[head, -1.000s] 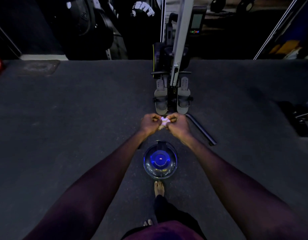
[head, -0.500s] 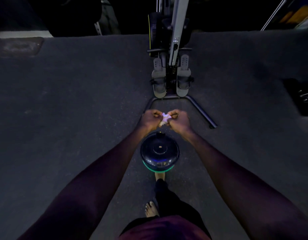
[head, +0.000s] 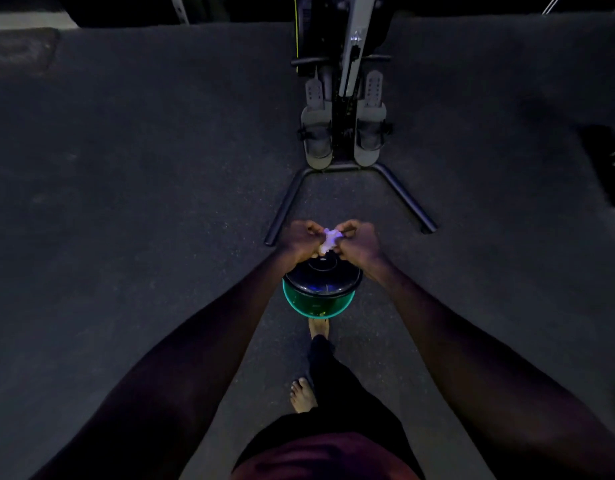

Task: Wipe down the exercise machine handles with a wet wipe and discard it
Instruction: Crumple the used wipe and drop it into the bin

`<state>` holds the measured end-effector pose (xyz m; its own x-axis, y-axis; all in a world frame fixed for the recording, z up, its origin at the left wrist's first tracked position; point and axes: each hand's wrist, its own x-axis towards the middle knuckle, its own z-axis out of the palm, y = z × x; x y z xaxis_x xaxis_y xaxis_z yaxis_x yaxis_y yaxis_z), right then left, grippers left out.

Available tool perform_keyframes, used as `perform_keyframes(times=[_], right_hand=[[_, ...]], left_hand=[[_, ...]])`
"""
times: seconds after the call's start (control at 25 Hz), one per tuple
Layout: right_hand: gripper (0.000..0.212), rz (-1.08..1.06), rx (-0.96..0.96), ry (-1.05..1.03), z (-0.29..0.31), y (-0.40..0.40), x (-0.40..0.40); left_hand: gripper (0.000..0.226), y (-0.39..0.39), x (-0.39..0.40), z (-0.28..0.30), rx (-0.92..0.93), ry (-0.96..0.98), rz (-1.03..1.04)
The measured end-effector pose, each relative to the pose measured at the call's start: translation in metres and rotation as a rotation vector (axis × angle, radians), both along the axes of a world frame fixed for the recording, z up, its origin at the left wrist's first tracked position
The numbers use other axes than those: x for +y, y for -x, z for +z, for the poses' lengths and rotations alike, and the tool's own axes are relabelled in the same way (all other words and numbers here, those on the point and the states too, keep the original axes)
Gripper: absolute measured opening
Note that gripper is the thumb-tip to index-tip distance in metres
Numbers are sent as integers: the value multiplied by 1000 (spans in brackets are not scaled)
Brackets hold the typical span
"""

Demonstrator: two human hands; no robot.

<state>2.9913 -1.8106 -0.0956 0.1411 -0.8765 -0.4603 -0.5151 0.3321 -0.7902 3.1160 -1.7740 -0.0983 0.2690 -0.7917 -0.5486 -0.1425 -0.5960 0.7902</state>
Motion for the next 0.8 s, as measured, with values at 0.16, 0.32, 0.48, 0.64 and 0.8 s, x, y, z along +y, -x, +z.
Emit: perform_keyframes(times=[0.16,0.32,0.48,0.64,0.8], right_hand=[[31,-18,68,-95,-32,5,4],[32,-66,72,-166,-56,6,4],[31,-90,65,-201,-69,-1,10],[31,-149,59,-233,-81,-5,34],[31,-249,16,-315,-119,4,73]], left_hand=[[20,1,2,-26,31,-92,-70],[23,2,1,-46,39,-135,-82],[25,-2,3,-60,34,-157,-92],[16,-9,22,-77,89,-192,-90],[22,-7,58,-117,134,-268,-127]])
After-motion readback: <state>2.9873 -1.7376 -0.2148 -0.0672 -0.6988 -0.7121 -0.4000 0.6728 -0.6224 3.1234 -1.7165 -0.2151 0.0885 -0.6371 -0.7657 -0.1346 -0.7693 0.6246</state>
